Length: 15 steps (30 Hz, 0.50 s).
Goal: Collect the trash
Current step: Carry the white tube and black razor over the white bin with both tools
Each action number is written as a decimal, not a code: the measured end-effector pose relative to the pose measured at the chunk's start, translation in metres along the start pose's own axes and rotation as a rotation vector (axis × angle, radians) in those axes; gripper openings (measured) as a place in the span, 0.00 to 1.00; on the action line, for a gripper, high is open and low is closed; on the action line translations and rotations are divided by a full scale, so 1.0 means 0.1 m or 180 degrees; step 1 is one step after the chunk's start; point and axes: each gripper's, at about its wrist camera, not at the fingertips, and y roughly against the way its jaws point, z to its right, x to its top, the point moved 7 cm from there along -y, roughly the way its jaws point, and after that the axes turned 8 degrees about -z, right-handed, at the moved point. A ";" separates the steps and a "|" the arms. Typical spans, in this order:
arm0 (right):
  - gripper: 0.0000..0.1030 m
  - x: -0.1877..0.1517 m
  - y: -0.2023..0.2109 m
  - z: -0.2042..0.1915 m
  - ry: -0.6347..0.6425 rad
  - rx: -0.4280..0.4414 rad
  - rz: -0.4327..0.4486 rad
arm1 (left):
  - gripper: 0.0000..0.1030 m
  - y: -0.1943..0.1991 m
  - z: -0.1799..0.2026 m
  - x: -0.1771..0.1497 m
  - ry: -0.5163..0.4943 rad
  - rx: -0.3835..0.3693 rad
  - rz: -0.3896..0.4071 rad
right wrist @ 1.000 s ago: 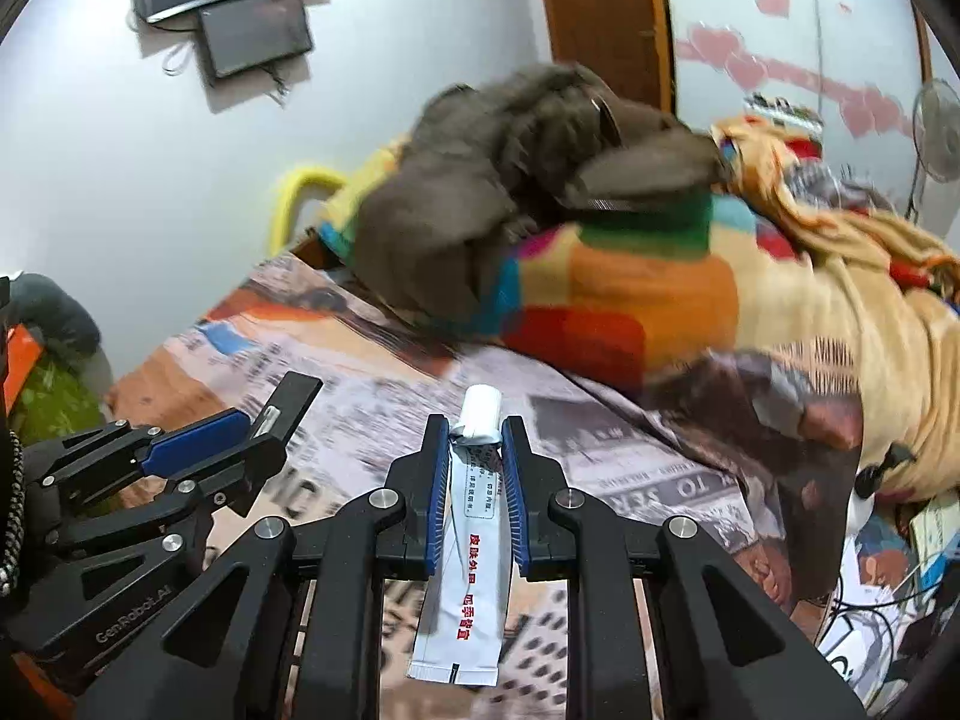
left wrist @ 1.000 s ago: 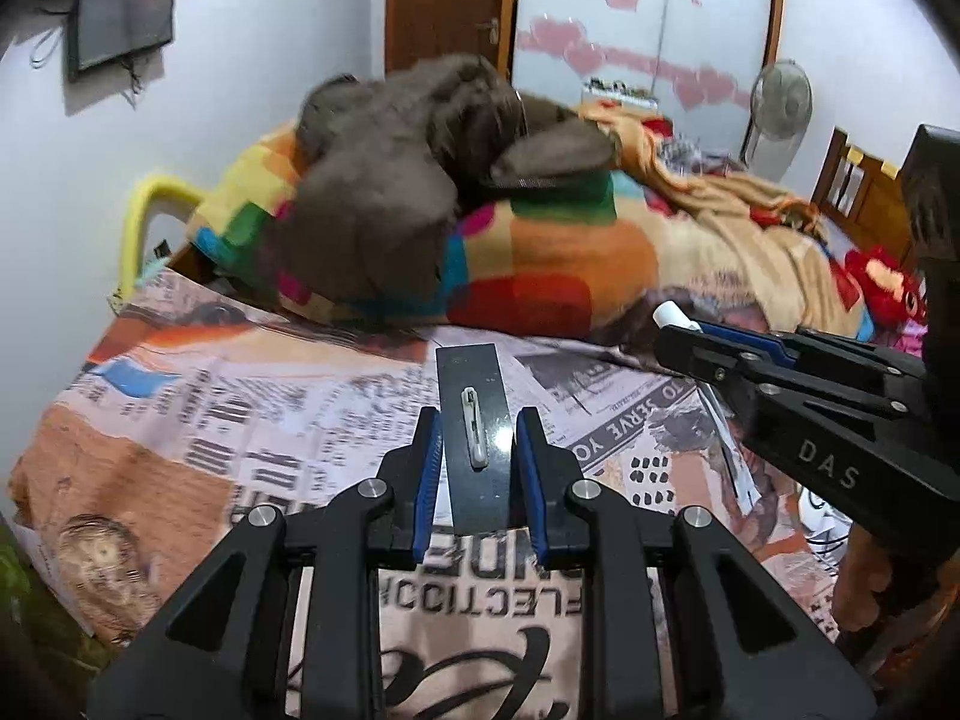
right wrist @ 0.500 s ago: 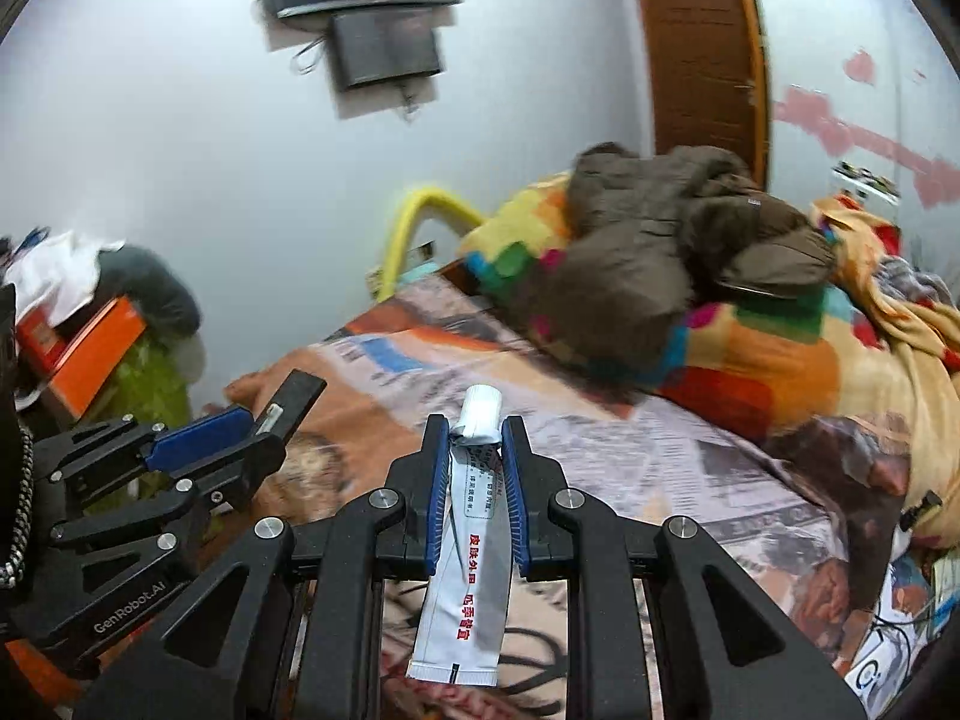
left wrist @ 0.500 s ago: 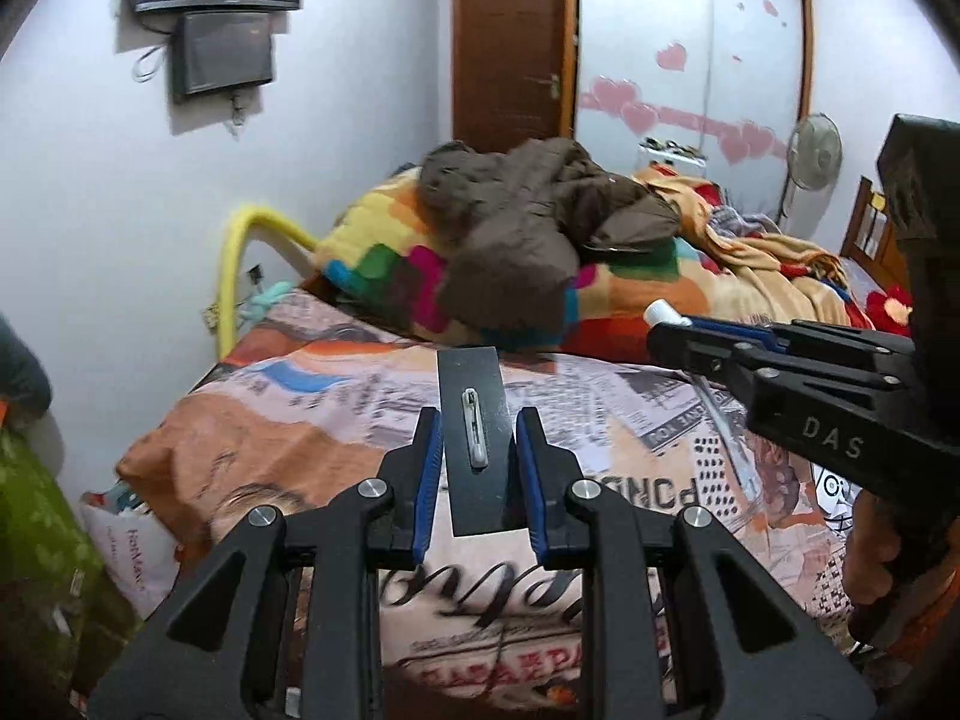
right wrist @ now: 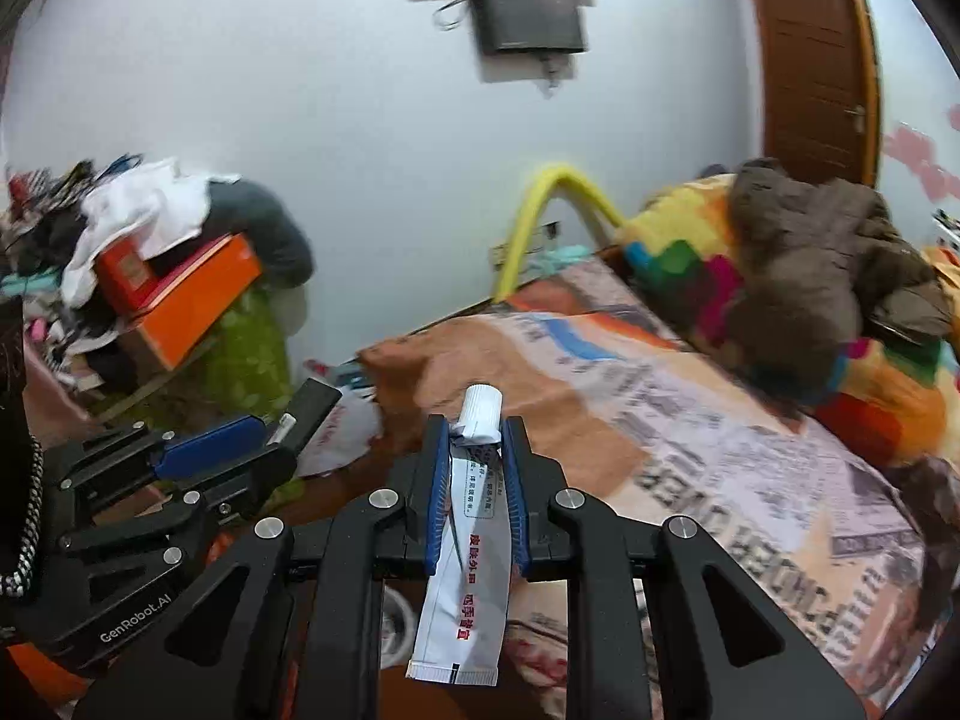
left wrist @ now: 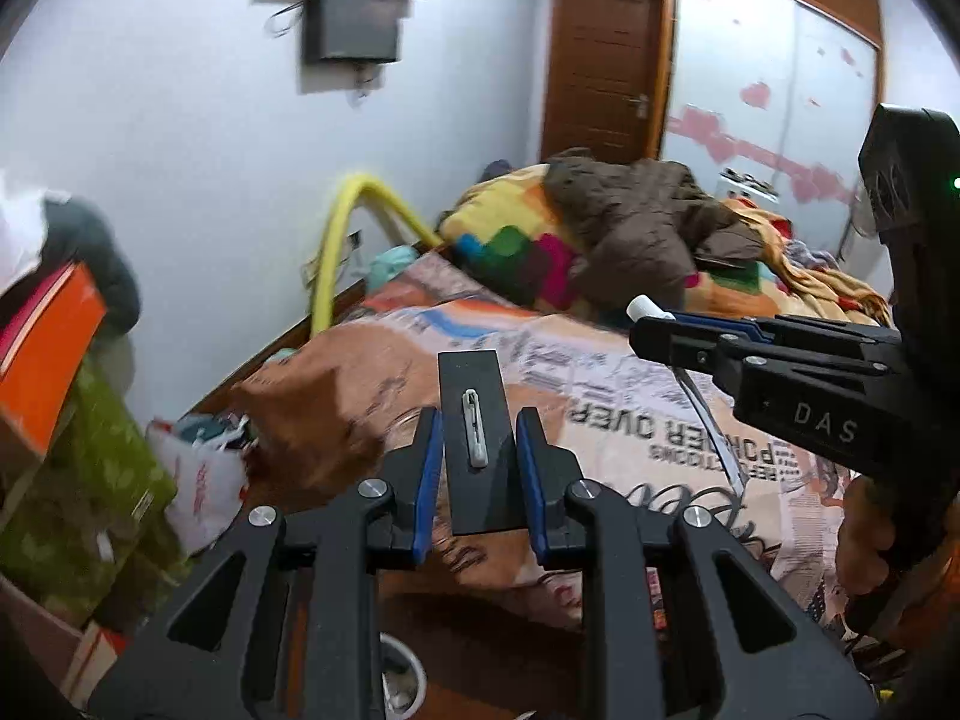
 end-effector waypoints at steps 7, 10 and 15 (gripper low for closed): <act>0.16 -0.16 -0.51 -0.76 0.0334 0.0210 -0.0241 | 0.23 0.09 -0.86 -0.45 0.0369 0.0199 -0.0081; 0.16 -0.25 -0.69 -1.01 0.0317 0.0374 -0.0364 | 0.23 0.09 -1.16 -0.69 0.0478 0.0307 -0.0133; 0.16 -0.46 -1.04 -1.30 0.0234 0.0610 -0.0556 | 0.23 0.04 -1.50 -1.02 0.0655 0.0424 -0.0167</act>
